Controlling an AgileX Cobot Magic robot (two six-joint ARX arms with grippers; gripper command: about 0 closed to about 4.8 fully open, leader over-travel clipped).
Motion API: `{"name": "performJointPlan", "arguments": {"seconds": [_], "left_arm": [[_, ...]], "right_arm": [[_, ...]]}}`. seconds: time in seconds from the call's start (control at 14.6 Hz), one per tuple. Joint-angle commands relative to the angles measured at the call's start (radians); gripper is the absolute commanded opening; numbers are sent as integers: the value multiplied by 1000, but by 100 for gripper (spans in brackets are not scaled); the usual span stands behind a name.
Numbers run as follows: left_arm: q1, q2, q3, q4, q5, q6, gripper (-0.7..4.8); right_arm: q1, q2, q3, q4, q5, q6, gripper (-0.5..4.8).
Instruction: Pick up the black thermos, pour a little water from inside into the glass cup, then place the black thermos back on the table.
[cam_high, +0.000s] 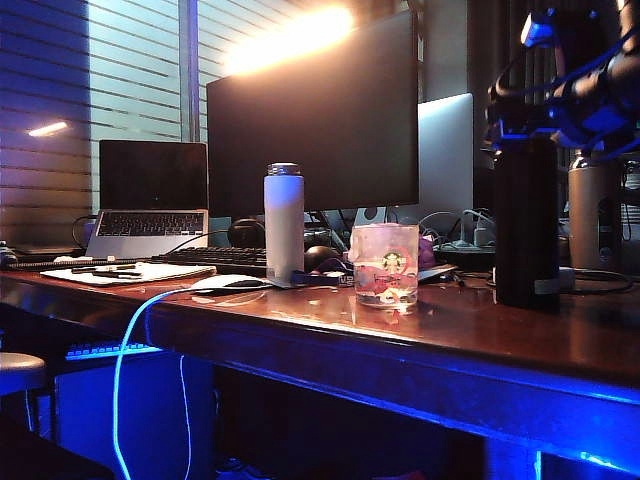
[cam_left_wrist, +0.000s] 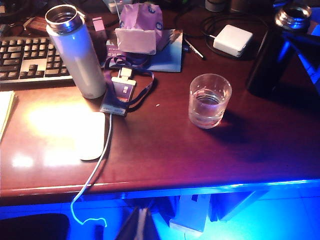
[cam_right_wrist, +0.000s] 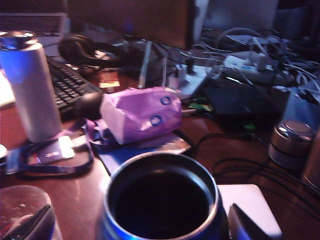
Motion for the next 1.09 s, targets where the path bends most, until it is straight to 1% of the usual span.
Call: {"name": "performJointPlan", "arguments": {"seconds": [0.07,0.41,0.62,0.75,0.82,0.89,0.96,1.03,1.09], "left_arm": [[0,-3,3,7,5,1,-3],[0,-3,3,7,5,1,-3],[0,-3,3,7,5,1,-3],[0,-3,3,7,5,1,-3],[0,-3,3,7,5,1,-3],[0,-3,3,7,5,1,-3],[0,-3,3,7,5,1,-3],[0,-3,3,7,5,1,-3],[0,-3,3,6,5,1,-3]], "right_arm": [[1,-12,1,6,-10,-11,479],[1,-96,1,-9,4,-32,479],[1,-204,1,-107,4,-50,479],[1,-269,1,-139,3,-53,479],[1,-317,1,-202,8,-53,467],[1,-371,1,-286,31,-53,318],[1,-428,1,-383,39,-53,114],[1,-490,1,-483,55,-53,-1],[1,-552,-4,-558,79,-52,-1]]}}
